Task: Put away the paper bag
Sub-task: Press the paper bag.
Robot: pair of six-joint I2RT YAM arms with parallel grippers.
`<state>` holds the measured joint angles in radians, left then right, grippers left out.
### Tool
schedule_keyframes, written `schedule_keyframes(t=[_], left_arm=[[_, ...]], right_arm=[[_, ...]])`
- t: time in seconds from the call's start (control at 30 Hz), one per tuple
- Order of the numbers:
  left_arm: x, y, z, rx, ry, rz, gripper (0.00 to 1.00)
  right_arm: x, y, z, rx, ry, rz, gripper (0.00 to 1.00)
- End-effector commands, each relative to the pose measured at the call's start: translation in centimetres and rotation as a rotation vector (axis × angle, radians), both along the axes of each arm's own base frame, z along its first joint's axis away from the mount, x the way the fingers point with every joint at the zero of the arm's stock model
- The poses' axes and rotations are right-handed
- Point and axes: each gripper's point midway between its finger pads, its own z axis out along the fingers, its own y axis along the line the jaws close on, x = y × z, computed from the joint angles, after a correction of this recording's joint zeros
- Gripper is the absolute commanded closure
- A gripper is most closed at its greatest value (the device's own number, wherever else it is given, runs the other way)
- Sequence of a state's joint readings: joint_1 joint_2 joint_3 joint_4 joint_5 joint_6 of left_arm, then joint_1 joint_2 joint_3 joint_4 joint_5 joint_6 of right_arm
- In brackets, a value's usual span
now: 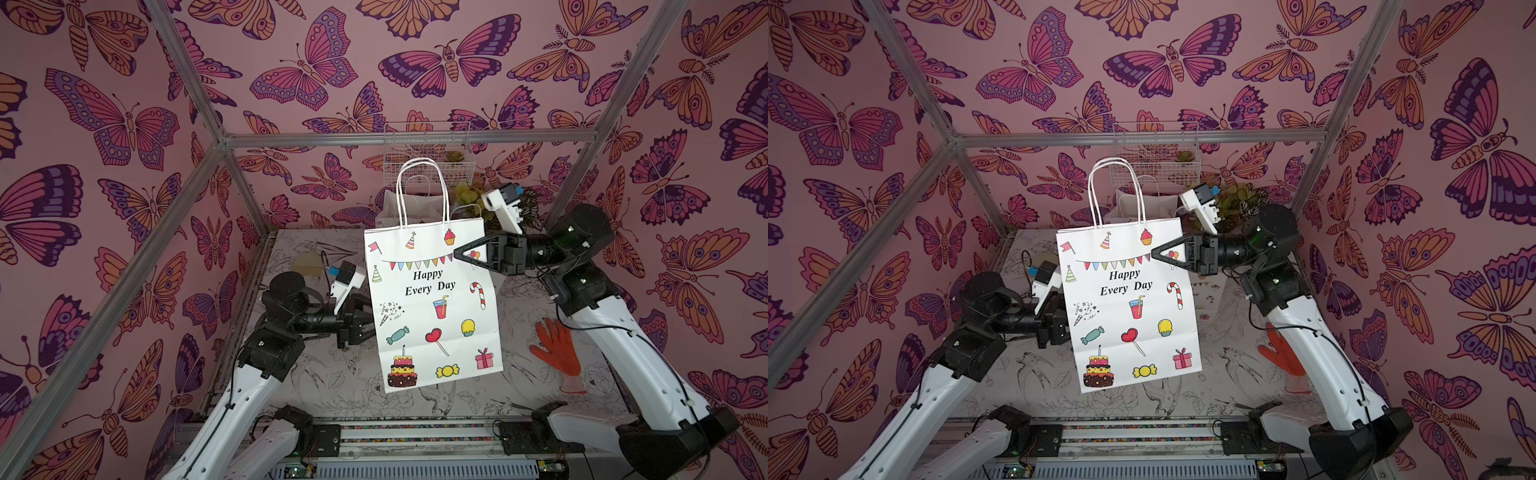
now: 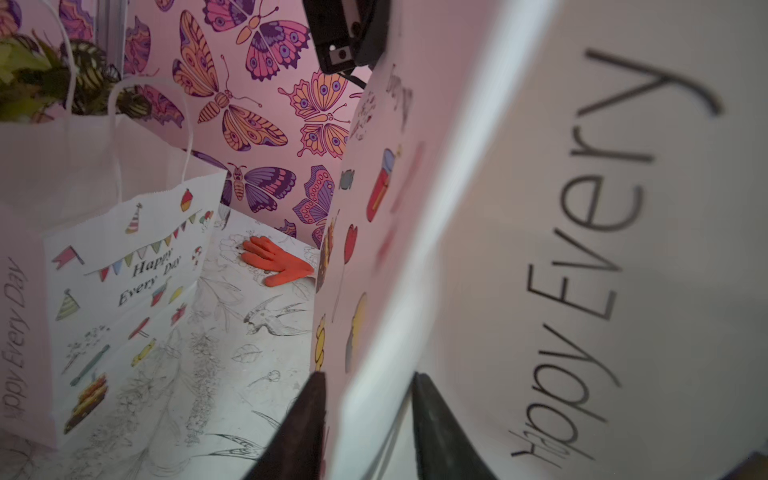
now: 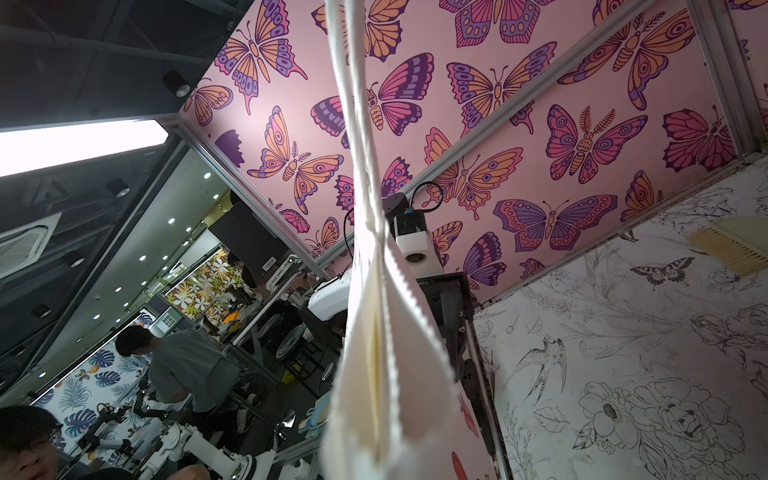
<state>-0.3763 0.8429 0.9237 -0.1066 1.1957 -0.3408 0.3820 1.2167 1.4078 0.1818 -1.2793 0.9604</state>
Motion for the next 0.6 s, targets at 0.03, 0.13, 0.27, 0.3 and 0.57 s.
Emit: schedule_keyframes(t=[0.03,0.13,0.27,0.3,0.57], left_arm=[[-0.7,0.0,1.2,-0.018,-0.051,-0.010,0.92],[-1.0,0.1,1.6,-0.025,-0.061,-0.008,0.80],[-1.3,0.4,2.8,-0.054,-0.082,0.012,0.17],[-1.4,0.4,3.2,-0.065,-0.089,0.016,0.13],[-0.9,1.3,7.2,-0.198,-0.120,0.115,0.00]], right_arm=[[-1.2,-0.3,1.0,0.015,-0.056,-0.001,1.00],[-0.7,-0.1,0.3,-0.001,-0.036,-0.014,1.00],[0.2,0.1,-1.7,-0.053,-0.019,-0.049,1.00],[0.3,0.1,-2.0,-0.060,-0.016,-0.052,1.00],[0.0,0.0,-2.9,-0.083,-0.023,-0.055,1.00]])
